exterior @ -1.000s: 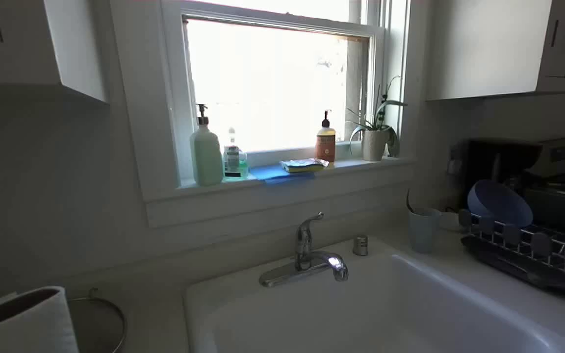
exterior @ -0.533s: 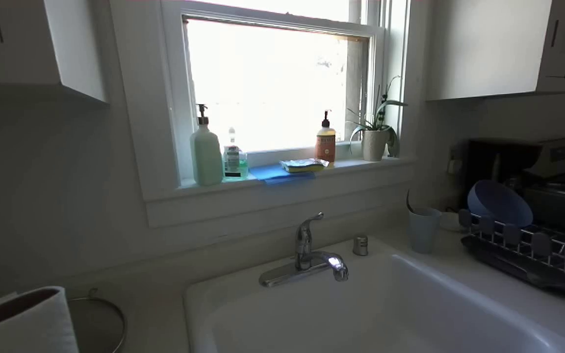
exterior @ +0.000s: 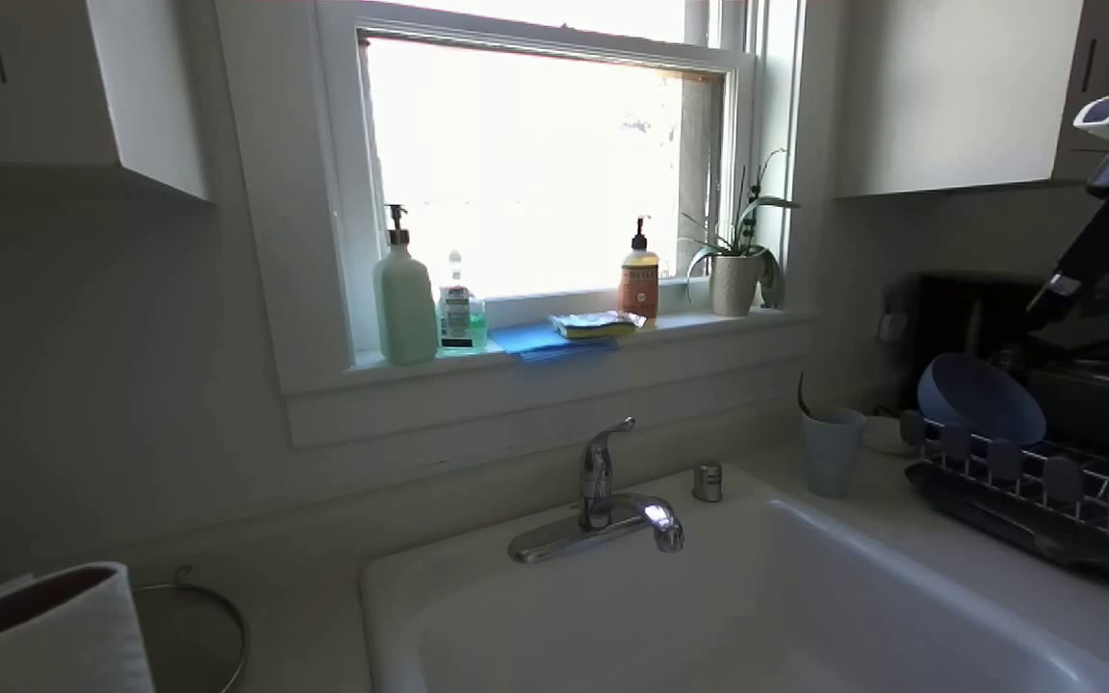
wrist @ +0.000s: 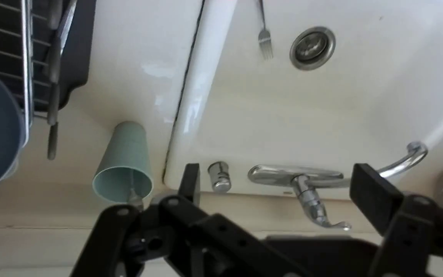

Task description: Remove the fork from the grey cup and put it in the sink, then pick another fork from the sink and put it in the grey cup

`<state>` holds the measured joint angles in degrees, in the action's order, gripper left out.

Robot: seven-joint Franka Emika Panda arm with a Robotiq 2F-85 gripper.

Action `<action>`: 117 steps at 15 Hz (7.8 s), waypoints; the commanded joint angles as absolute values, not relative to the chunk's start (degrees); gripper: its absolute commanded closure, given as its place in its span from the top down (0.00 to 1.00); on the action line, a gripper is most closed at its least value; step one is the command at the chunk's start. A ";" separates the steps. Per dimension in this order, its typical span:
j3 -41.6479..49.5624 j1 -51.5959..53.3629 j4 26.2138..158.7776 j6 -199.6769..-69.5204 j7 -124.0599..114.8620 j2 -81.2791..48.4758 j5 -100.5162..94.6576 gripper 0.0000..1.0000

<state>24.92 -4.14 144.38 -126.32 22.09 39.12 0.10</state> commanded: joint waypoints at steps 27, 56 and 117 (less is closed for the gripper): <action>19.54 -14.93 104.37 -121.45 -16.13 -8.44 9.50 1.00; 16.56 -15.05 86.43 -129.84 -36.06 -30.76 12.14 0.35; 9.67 -12.72 108.40 -109.36 -8.40 -14.71 31.82 0.03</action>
<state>9.84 -12.52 108.55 -109.50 -8.36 -14.66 31.90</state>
